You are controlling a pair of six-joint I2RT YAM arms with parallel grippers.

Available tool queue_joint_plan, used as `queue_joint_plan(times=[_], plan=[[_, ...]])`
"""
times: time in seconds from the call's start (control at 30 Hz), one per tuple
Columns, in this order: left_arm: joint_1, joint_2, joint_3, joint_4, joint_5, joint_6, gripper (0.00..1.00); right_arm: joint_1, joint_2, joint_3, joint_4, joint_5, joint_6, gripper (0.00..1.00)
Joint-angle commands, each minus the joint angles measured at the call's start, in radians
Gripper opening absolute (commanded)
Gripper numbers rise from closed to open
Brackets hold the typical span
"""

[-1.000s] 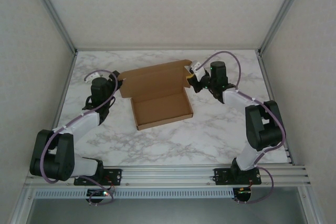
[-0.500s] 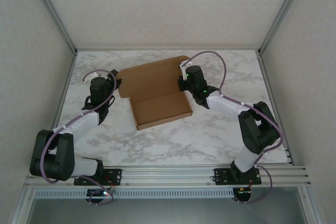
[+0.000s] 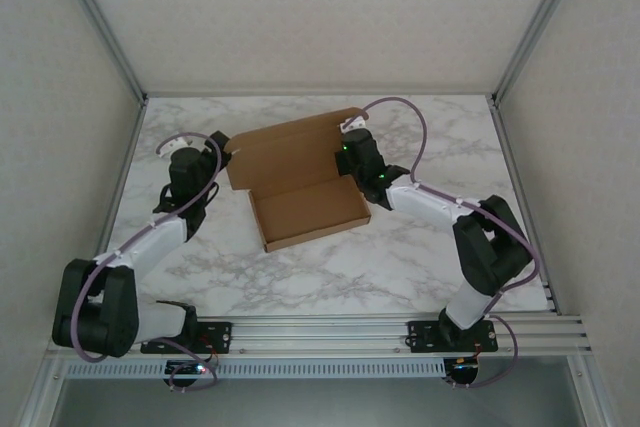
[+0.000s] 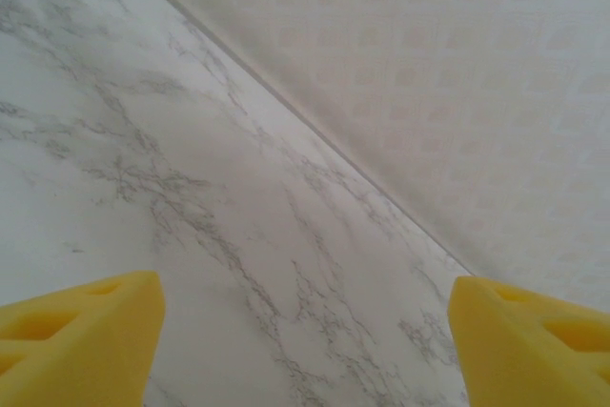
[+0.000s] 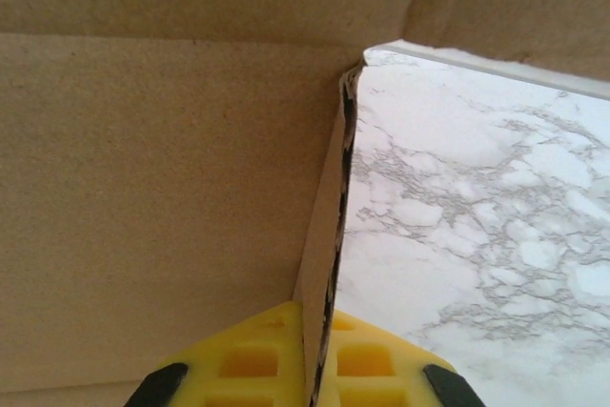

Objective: Fold the paper box

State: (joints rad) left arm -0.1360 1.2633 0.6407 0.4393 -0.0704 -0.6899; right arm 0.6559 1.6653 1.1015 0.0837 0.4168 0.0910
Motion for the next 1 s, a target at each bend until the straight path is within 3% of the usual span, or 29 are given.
queue_joint_plan(times=[0.0,0.2,0.43,0.53,0.77,0.97], plan=[[-0.001,-0.054,0.002,-0.036,-0.033,0.064,0.79,-0.03,-0.058,-0.043,-0.022,0.002,-0.057,0.0],[0.025,-0.122,-0.007,-0.076,-0.057,0.178,0.8,-0.065,-0.128,-0.109,-0.002,-0.074,-0.118,0.0],[0.027,-0.202,-0.119,0.041,0.217,0.389,0.76,-0.07,-0.17,-0.144,-0.01,-0.128,-0.183,0.0],[0.029,-0.192,-0.098,-0.029,0.339,0.524,0.62,-0.073,-0.175,-0.149,-0.003,-0.131,-0.168,0.0],[0.046,-0.24,-0.171,0.028,0.406,0.531,0.6,-0.079,-0.189,-0.158,0.006,-0.156,-0.143,0.0],[0.089,-0.183,-0.241,0.232,0.536,0.514,0.65,-0.091,-0.196,-0.167,0.015,-0.173,-0.119,0.0]])
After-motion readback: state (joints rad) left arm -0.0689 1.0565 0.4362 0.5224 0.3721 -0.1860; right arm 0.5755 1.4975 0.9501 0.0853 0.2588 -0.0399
